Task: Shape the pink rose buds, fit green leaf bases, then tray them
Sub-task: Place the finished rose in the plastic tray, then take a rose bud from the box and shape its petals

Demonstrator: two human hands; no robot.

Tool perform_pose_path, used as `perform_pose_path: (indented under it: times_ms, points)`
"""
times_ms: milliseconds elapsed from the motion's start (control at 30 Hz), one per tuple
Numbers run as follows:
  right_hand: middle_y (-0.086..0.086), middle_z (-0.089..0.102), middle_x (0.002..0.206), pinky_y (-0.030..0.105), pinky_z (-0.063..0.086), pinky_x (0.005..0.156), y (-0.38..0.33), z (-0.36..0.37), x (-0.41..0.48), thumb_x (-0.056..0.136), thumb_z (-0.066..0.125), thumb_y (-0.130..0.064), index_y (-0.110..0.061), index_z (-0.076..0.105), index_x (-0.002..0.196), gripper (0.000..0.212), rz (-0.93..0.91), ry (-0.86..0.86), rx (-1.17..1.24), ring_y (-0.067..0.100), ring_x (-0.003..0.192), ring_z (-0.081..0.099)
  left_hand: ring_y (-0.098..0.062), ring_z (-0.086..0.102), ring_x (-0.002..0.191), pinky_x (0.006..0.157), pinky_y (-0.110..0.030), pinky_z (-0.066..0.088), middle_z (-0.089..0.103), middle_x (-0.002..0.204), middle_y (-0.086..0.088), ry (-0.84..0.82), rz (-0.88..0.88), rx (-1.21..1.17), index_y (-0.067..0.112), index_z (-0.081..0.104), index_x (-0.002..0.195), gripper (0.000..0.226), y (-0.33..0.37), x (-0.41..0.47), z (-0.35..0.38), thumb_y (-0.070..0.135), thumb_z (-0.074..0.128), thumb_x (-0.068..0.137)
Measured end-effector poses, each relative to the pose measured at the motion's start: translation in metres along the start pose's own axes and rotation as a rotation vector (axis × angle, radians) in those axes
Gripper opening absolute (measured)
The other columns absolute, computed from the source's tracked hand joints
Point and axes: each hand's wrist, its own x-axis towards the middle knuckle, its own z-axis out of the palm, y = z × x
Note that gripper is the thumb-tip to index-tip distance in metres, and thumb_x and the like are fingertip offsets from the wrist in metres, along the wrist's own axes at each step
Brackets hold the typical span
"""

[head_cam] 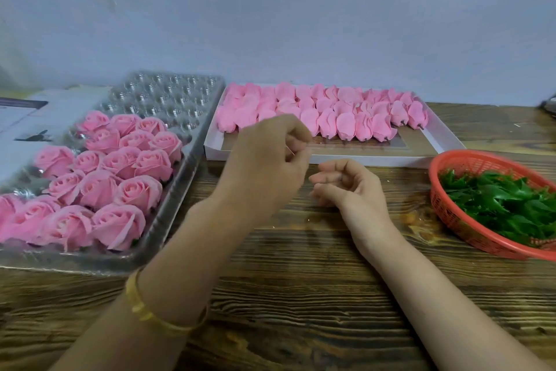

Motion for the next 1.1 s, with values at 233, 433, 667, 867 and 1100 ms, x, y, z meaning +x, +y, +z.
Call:
perform_pose_path:
  times_ms: [233,433,667,867,1100]
  points:
    - [0.014,0.07,0.087,0.02,0.053,0.061,0.0,-0.003,0.004,0.079,0.06,0.018,-0.001,0.061,0.1,0.028,0.006,0.07,0.024,0.017,0.07,0.063,-0.003,0.054,0.068,0.063,-0.004,0.042,0.059,0.078,0.008,0.027,-0.18,-0.106,0.022,0.064,0.09,0.015,-0.034,0.012,0.04,0.007,0.065,0.087]
    - [0.004,0.071,0.076,0.018,0.05,0.055,0.001,-0.007,0.009,0.082,0.06,0.014,-0.01,0.063,0.09,0.025,0.007,0.147,0.045,0.008,0.06,0.064,-0.011,0.062,0.073,0.07,-0.016,0.051,0.063,0.08,0.006,0.016,-0.336,-0.233,0.023,0.064,0.095,0.016,-0.048,0.011,0.061,0.009,0.067,0.087]
    - [0.007,0.067,0.071,0.019,0.047,0.055,-0.006,-0.014,0.025,0.083,0.063,0.007,-0.011,0.062,0.085,0.018,0.073,0.279,0.113,0.007,0.052,0.058,-0.018,0.067,0.08,0.086,-0.042,0.057,0.065,0.083,0.004,-0.004,-0.394,-0.278,0.029,0.058,0.096,0.022,-0.056,0.009,0.06,0.01,0.068,0.089]
    - [0.004,0.062,0.065,0.019,0.046,0.053,-0.025,-0.027,0.056,0.085,0.055,0.006,-0.009,0.061,0.077,0.018,0.026,0.335,-0.022,0.009,0.053,0.056,-0.016,0.065,0.075,0.082,-0.037,0.057,0.065,0.08,0.005,-0.026,-0.38,-0.276,0.028,0.058,0.092,0.024,-0.059,0.008,0.063,0.007,0.067,0.088]
    - [0.008,0.052,0.074,0.038,0.041,0.067,-0.047,-0.062,0.129,0.079,0.055,-0.001,-0.014,0.05,0.068,0.018,0.11,0.451,-0.286,0.022,0.074,0.048,-0.015,0.065,0.075,0.08,-0.032,0.057,0.065,0.08,0.004,-0.048,-0.372,-0.278,0.028,0.06,0.089,0.023,-0.062,0.01,0.062,0.006,0.068,0.087]
